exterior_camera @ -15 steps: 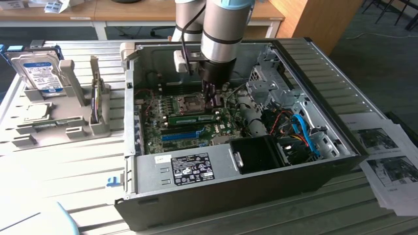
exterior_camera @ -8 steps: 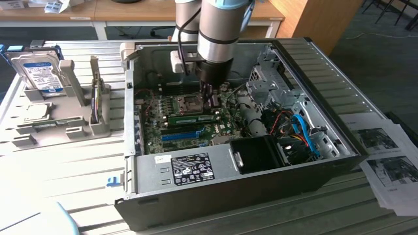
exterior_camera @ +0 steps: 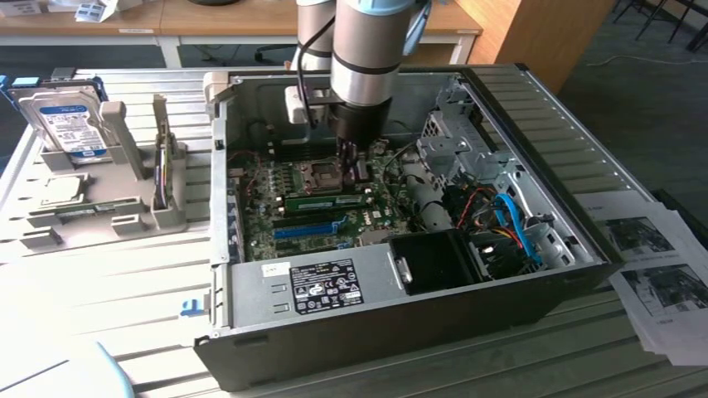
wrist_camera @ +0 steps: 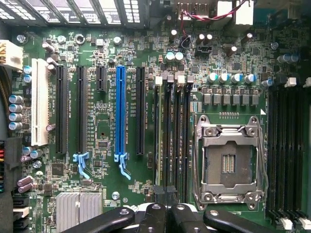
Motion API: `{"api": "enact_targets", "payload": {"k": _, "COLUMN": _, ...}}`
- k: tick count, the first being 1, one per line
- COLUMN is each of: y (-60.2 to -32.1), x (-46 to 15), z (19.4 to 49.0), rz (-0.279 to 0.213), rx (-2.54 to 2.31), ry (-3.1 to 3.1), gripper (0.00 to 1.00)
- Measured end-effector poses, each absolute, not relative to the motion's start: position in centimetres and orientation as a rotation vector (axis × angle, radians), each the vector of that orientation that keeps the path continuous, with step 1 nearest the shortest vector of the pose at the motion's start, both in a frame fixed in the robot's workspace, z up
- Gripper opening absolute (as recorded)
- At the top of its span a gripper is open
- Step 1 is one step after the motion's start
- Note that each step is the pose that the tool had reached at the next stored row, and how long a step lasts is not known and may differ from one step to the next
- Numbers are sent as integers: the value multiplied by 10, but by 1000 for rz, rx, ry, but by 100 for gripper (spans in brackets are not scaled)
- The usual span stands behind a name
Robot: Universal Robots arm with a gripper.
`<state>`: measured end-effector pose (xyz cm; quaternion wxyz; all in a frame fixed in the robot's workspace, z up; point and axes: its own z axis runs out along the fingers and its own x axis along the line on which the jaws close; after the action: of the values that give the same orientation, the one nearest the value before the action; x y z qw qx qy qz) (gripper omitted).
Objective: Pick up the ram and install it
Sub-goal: 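Press down the ram until it locks into place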
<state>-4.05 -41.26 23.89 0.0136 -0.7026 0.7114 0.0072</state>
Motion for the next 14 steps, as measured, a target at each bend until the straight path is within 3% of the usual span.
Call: {"api": "enact_targets", "payload": {"k": 14, "y": -413, "x": -45, "z": 239, "rz": 21, "rx": -2188, "ry": 2215, "gripper": 9}}
